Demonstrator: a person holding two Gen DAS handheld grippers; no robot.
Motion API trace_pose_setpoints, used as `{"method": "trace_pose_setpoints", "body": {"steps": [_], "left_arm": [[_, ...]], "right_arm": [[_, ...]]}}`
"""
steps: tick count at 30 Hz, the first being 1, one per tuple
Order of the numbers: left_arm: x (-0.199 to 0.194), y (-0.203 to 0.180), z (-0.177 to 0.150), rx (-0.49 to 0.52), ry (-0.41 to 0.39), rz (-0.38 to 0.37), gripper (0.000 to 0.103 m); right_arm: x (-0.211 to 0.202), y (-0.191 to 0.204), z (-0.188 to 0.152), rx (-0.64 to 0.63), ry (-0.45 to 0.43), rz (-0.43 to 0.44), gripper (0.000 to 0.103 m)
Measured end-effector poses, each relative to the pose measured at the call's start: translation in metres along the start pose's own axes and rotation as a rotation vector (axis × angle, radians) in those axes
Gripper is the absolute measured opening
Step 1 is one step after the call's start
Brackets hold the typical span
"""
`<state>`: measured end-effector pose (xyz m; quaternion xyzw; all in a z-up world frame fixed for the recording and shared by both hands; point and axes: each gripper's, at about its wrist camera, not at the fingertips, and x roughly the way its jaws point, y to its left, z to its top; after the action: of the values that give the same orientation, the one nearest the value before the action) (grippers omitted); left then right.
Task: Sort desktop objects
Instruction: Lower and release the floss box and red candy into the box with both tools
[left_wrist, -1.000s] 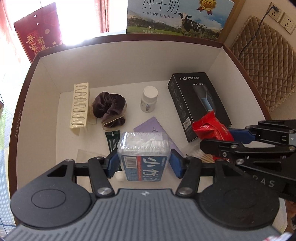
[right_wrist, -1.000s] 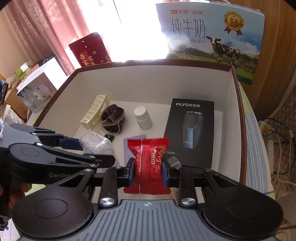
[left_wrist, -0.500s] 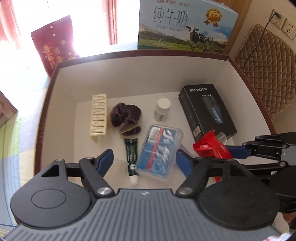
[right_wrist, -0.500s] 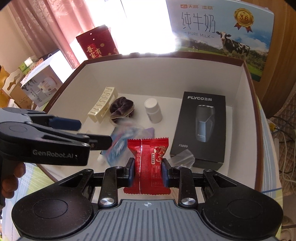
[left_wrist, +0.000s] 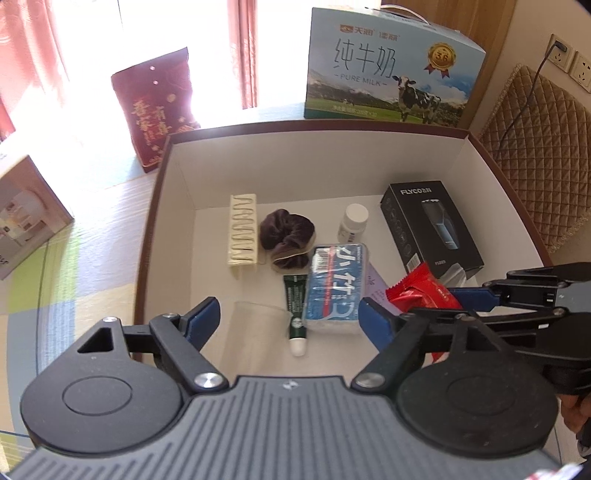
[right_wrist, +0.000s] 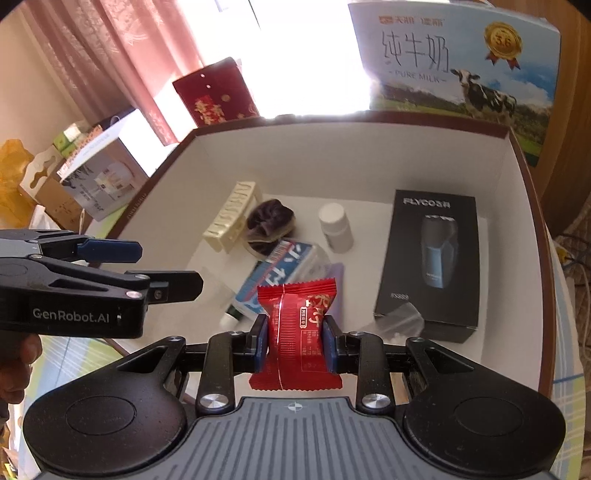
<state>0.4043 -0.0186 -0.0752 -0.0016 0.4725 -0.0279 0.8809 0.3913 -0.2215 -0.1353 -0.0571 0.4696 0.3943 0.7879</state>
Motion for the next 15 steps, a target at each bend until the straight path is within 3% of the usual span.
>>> {"method": "trace_pose_setpoints", "body": {"steps": [2, 7, 11, 15], "left_arm": [[-0.006, 0.002, -0.002, 0.001, -0.017, 0.008, 0.084], [-0.021, 0.005, -0.006, 0.006, -0.053, 0.029, 0.087], [-0.032, 0.005, -0.011, 0.005, -0.072, 0.040, 0.088], [-0.040, 0.004, -0.016, 0.009, -0.081, 0.042, 0.092]], "right_arm": [[-0.003, 0.003, -0.001, -0.002, -0.023, -0.006, 0.054], [-0.012, 0.006, -0.002, -0.011, -0.053, -0.015, 0.064], [-0.023, 0.009, -0.008, -0.029, -0.070, -0.037, 0.081], [-0.032, 0.010, -0.015, -0.037, -0.077, -0.069, 0.090]]}}
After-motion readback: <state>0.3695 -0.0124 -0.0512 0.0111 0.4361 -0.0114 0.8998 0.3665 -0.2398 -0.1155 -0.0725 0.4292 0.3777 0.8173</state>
